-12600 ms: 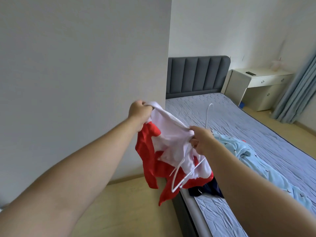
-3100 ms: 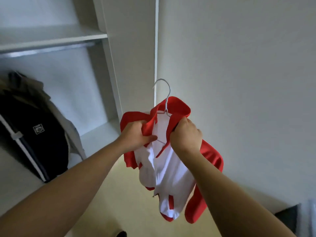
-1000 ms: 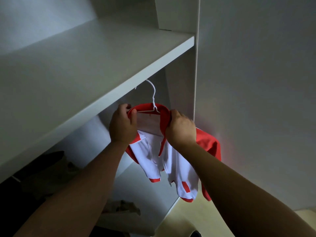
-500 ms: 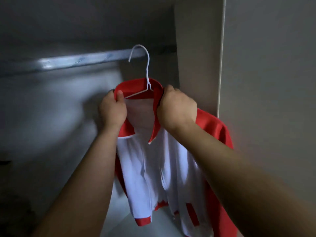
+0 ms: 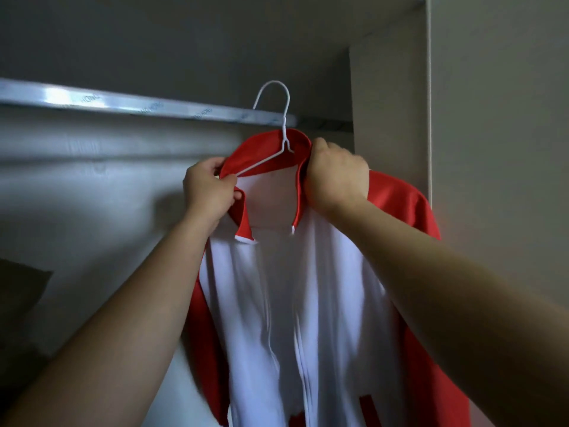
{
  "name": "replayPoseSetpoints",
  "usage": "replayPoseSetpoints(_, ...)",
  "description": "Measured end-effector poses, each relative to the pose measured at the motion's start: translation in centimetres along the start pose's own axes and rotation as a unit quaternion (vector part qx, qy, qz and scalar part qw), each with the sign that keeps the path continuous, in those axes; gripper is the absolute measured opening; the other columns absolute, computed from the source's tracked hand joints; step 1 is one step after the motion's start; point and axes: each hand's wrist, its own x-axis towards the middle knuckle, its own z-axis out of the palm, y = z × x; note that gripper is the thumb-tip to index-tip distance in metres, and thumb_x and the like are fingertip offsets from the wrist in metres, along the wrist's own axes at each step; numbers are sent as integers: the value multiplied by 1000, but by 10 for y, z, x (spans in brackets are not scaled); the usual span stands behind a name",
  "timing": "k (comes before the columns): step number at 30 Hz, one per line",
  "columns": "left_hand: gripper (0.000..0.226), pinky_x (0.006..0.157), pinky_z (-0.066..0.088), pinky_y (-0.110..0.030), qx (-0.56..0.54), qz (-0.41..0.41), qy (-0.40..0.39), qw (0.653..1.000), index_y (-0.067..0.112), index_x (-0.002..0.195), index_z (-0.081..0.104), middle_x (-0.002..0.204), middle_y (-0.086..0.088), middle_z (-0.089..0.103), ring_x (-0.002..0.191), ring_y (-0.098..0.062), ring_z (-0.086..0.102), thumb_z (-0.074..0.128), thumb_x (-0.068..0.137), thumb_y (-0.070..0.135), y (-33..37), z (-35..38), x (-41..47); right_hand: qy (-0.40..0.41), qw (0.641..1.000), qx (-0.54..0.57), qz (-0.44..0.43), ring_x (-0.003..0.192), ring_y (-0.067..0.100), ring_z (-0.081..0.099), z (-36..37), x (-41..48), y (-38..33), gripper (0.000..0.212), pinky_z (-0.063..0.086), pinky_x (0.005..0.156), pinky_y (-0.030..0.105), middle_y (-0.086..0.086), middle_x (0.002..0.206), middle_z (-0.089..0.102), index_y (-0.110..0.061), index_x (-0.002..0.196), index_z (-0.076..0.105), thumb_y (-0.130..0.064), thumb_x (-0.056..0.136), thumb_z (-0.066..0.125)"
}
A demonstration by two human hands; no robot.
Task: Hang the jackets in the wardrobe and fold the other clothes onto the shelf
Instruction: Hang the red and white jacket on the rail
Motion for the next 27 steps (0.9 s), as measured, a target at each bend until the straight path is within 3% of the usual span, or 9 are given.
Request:
replayPoseSetpoints(7,39,45,44,-16,-17,23,-15,999,32,87,73,74,8,72,48,-13,66,54,79,-1,10,-5,9,35,998,-24,-40,97,36,63,3,17,-21,21,29,71,37,12,108,67,-11,108,56,-12,95,40)
replayPoseSetpoints(13,38,43,43,-17,-73,-8,9,997,16,108,72,89,-3,75,47,-10,64,52,83,-5,14,-5,23,3,999,3,-46,93,35,62,1,30,-36,17,31,71,38,11,106,66,-13,104,54,-12,95,40)
replayPoseSetpoints(16,36,45,43,-18,-90,-7,16,996,16,105,71,93,-4,75,48,-11,63,52,82,-5,15,-10,28,-17,999,14,-30,84,33,58,2,42,-40,4,33,69,39,11,104,66,-17,95,44,-14,96,41)
replayPoseSetpoints(18,34,46,44,-19,-93,-8,22,995,19,102,70,93,-4,75,48,-11,64,54,82,-4,14,-12,32,-24,999,15,-28,78,30,53,6,48,-46,6,35,68,40,11,102,66,-15,98,48,-14,96,42)
replayPoseSetpoints(22,34,48,44,-20,-87,-23,28,996,23,97,70,94,-4,75,48,-11,64,54,80,-2,1,-13,27,-53,998,12,-32,94,35,64,19,47,-51,23,37,70,40,12,108,67,-11,115,56,-13,96,43)
replayPoseSetpoints(27,35,45,43,-18,-84,-38,48,995,27,91,69,89,-1,75,48,-13,67,53,77,-1,-21,-15,10,-85,995,13,-48,97,38,61,34,30,-52,16,32,75,39,14,108,65,-12,107,53,-12,95,42)
